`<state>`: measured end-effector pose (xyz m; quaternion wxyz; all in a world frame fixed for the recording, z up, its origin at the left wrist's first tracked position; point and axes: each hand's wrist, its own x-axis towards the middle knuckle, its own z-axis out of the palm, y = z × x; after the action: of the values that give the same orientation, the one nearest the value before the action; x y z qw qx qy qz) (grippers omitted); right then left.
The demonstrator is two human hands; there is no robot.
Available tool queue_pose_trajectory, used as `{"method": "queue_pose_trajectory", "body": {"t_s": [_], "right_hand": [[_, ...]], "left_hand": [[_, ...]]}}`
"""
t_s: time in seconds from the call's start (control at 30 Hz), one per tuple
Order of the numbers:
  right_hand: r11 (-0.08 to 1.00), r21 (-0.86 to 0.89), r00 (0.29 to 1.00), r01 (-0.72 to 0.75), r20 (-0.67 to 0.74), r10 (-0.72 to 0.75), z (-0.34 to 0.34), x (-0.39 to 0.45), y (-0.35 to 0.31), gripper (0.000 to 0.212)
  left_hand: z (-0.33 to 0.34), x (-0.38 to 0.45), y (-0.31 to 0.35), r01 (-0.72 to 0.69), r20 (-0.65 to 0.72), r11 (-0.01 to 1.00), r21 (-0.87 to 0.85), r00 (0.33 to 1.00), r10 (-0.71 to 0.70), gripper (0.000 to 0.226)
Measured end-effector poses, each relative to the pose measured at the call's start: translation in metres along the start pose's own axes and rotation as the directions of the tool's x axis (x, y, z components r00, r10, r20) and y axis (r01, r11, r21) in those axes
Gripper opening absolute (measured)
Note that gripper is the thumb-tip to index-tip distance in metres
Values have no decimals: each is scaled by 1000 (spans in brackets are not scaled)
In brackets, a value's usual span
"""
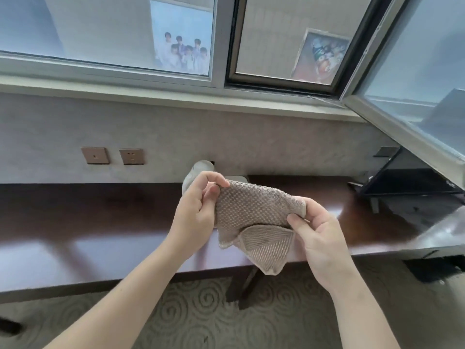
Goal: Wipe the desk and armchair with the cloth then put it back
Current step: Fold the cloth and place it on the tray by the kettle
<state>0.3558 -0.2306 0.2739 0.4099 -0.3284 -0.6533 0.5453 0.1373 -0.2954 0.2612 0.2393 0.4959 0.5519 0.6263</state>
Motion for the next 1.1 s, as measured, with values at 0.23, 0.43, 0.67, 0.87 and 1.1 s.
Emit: {"method": "queue_pose_trajectory", "body": {"t_s": [0.23,0.43,0.67,0.87,1.1], "right_hand": [[918,-373,987,136,132,-92,-76,79,57,73],[879,-474,987,49,157,30,-109,128,104,82],[969,-45,950,-245,189,249,-94,178,155,34],[880,78,856,-468,286,431,-63,237,208,59],[827,12,810,-563,209,548,-35,311,268,28]], "left_hand": [[88,51,-24,21,-156,998,52,988,-12,45],[135,77,-35,79,-216,995,55,974,-65,41],[132,121,-89,179,-252,983,-27,951,-180,38],[106,174,-167,383,-42,896,-226,915,-402,44],[72,246,-274,627,-59,750,-212,757,-650,43]]}}
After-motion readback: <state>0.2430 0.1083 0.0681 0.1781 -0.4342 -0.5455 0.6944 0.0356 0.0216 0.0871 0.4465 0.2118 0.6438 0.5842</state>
